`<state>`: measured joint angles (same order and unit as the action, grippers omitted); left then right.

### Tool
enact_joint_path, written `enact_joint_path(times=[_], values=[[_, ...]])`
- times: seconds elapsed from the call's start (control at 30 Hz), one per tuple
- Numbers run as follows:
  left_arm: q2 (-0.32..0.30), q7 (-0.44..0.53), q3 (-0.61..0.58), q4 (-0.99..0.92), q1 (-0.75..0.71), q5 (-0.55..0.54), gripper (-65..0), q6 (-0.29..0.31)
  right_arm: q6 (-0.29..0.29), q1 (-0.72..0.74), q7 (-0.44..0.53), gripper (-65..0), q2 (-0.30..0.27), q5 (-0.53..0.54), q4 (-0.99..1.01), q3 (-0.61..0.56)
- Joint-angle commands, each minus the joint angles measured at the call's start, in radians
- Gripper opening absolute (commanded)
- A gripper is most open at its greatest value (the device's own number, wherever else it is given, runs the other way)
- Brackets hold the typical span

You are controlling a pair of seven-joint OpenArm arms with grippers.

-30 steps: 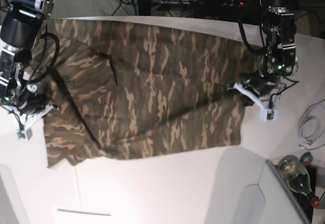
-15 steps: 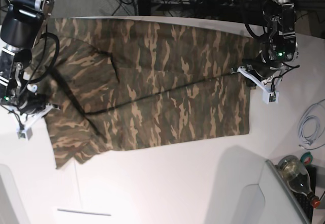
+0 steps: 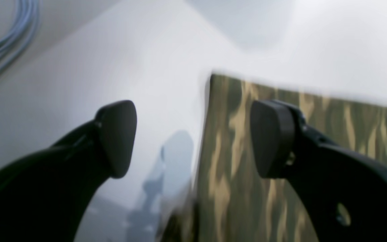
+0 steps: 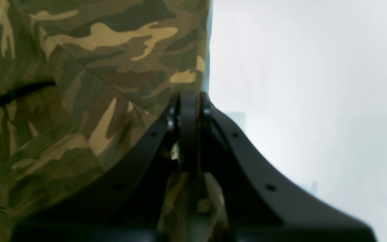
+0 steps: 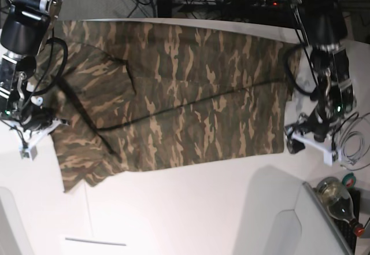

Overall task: Layout the t-shirt on the table in an organized manner, then fold the t-shirt properly
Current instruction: 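Slide both grippers along the shirt edges, pulling the fabric taut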

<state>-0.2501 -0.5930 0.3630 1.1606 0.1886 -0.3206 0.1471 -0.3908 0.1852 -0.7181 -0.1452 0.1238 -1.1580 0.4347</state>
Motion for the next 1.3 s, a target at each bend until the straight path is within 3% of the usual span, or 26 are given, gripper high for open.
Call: enact_joint_path(times=[0.0,0.23,0.5,0.83,0.9,1.07,1.27], values=[[-0.025,0.02,-0.023,-0.064,0.058,-0.002,-14.8,-0.004,-0.006,0.023,0.018,-65.0,-0.012,0.004,-0.017,0.002],[-0.056,0.252,-0.244,-0.505,0.299,-0.005,-14.8,-0.004,-0.006,0.023,0.018,-65.0,-0.012,0.006,-0.017,0.002],[-0.033,0.287,-0.281,-0.577,0.328,-0.005,-14.8,-0.004,-0.01,0.018,0.019,-65.0,-0.012,0.006,-0.017,0.003],[-0.008,0.42,-0.282,-0.721,0.332,-0.002,-15.8,-0.004,-0.01,0.021,0.019,-65.0,-0.014,0.006,-0.017,0.002],[-0.008,0.427,-0.282,-0.723,0.332,-0.002,-24.0,-0.004,-0.01,0.021,0.019,-65.0,-0.014,0.006,-0.017,0.002],[-0.007,0.431,-0.282,-0.724,0.332,-0.002,-64.7,-0.004,-0.01,0.021,0.019,-65.0,-0.014,0.006,-0.017,0.002],[0.011,0.433,-0.281,-0.71,0.335,-0.002,-65.0,-0.004,-0.01,0.029,0.021,-65.0,-0.014,0.004,-0.017,0.0]])
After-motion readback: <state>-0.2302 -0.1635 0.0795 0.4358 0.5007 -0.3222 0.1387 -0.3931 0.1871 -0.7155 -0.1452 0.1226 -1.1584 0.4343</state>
